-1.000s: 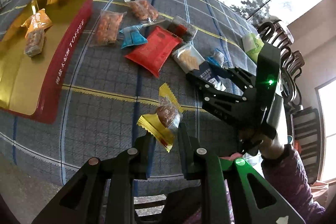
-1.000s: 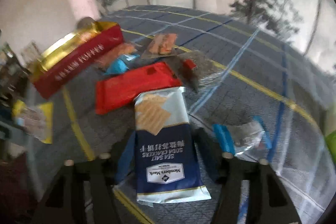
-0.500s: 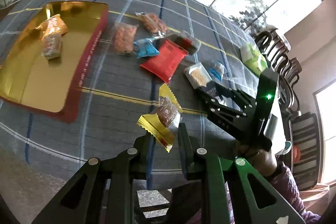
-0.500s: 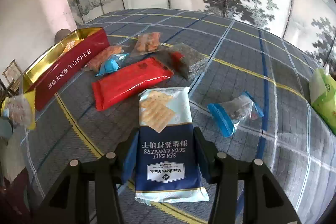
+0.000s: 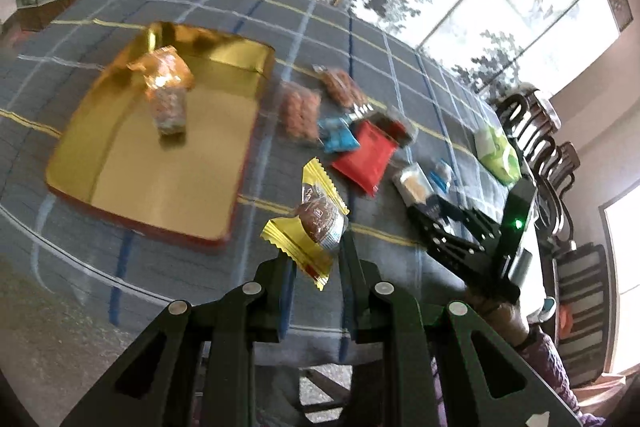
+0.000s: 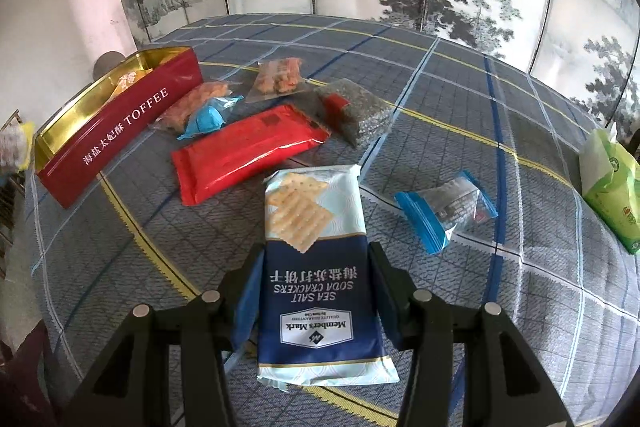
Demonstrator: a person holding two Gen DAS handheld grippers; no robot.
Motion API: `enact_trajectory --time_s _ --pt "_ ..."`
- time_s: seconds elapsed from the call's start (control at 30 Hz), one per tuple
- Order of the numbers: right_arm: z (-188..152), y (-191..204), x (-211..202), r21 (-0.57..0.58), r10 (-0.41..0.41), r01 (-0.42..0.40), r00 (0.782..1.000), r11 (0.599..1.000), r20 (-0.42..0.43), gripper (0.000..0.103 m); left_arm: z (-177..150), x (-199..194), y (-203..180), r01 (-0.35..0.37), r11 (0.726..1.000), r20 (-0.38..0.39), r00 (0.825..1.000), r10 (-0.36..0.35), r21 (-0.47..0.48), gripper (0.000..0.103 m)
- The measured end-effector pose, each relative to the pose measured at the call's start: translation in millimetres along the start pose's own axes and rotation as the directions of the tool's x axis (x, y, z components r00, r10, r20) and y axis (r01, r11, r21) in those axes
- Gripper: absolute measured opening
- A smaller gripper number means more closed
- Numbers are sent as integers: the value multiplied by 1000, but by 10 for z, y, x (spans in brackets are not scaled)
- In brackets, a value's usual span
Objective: Organize snacks
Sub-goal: 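Carry the yellow candy over the tin and open the left gripper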
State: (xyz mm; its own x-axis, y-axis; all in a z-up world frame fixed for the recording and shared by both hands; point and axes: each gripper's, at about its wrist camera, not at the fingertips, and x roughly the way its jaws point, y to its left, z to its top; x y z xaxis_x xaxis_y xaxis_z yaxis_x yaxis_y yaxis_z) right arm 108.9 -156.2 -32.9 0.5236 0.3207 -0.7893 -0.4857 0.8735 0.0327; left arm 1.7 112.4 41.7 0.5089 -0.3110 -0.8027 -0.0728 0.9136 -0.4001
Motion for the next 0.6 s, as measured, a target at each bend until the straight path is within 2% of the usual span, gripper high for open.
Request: enact_trajectory --time_s 0.2,0.6 --pt "0 6 2 -3 -3 3 1000 1000 0 51 111 -37 199 -43 999 34 998 43 -9 18" --pt "1 -10 4 -2 -7 7 1000 1000 0 51 216 122 542 -151 988 46 987 152 -19 18"
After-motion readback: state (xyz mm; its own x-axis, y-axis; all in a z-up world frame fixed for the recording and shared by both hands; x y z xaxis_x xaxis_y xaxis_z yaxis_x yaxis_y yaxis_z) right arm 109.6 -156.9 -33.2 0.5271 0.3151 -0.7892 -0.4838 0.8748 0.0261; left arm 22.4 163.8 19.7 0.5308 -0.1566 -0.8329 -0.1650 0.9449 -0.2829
